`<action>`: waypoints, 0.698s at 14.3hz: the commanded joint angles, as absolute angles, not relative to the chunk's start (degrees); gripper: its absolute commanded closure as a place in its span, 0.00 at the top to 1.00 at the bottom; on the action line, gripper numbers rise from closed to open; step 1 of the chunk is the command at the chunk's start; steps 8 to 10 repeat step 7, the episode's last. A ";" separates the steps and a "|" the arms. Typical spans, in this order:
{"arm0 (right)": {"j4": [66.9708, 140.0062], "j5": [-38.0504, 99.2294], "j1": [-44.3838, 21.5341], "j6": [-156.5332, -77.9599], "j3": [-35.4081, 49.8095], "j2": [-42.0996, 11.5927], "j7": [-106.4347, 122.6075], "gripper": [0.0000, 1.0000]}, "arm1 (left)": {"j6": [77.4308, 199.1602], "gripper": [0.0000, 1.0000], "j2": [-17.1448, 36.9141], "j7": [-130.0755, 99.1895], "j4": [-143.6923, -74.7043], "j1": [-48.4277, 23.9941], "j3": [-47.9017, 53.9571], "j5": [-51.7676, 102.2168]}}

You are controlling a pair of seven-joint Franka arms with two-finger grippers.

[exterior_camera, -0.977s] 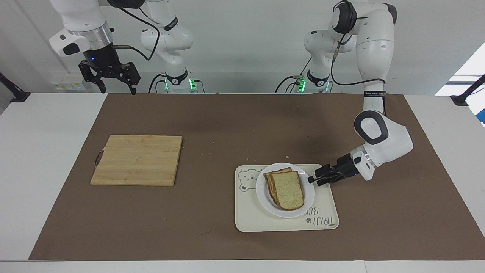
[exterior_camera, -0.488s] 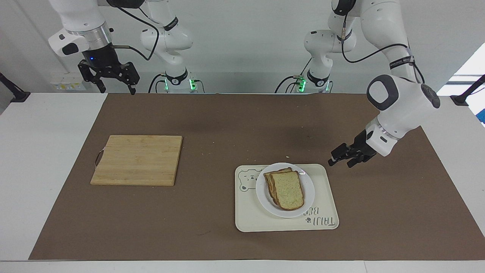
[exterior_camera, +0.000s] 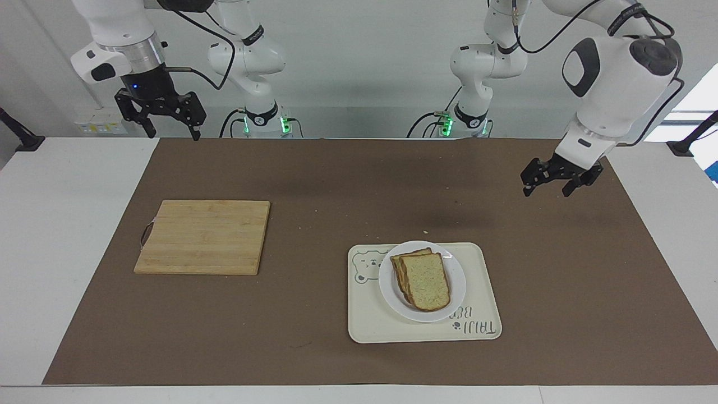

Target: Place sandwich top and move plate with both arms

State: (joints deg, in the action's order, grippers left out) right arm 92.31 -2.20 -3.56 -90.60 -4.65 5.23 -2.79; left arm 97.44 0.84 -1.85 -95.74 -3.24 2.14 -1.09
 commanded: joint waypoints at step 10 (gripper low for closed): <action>91.41 -2.72 -3.08 -90.97 -4.66 4.66 -1.49 1.00 | 90.70 1.00 0.53 -2.02 -91.23 -2.81 2.20 -1.59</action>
